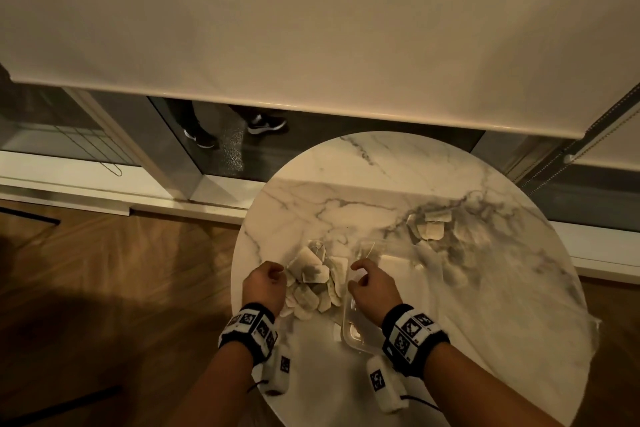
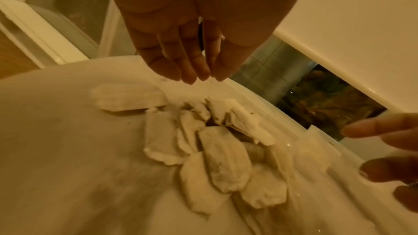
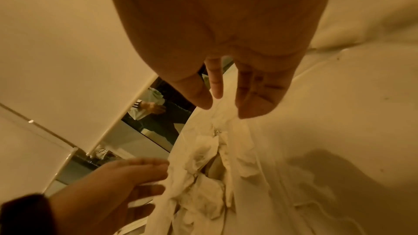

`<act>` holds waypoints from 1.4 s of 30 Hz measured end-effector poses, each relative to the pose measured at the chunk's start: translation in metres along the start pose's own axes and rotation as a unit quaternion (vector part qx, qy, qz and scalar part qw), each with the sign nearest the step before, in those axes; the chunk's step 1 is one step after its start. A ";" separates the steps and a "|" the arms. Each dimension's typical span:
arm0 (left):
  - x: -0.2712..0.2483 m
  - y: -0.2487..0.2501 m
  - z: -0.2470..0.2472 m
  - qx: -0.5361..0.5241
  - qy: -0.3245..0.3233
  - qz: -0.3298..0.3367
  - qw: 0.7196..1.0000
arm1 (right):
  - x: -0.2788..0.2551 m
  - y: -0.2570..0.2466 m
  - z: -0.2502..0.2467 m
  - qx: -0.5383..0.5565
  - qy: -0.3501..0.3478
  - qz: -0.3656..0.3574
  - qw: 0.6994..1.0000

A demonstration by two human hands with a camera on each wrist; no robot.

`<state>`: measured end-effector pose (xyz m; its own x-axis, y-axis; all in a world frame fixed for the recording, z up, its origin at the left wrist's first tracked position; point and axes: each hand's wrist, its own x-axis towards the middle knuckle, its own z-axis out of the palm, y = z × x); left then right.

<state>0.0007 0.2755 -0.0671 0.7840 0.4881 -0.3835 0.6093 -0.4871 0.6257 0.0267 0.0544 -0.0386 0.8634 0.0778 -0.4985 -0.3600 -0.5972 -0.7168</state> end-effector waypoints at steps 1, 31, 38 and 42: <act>0.006 0.006 0.005 0.005 -0.013 0.013 1.000 | 0.000 -0.001 0.001 -0.012 0.004 0.000 1.000; -0.045 0.058 -0.017 -0.178 0.006 0.106 0.978 | 0.022 0.037 -0.039 0.058 0.107 0.106 0.987; -0.067 0.077 0.014 -0.345 -0.087 0.100 0.929 | 0.008 0.026 -0.042 0.205 0.111 0.098 0.967; -0.079 0.086 0.030 -0.380 -0.126 0.067 0.914 | -0.011 0.009 -0.046 0.339 -0.077 0.066 0.935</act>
<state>-0.0051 0.1737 -0.0033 0.9066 0.2312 -0.3529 0.3224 0.1599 0.9330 0.0301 0.0115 -0.0170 0.7529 0.1835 -0.6320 -0.6469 0.0298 -0.7620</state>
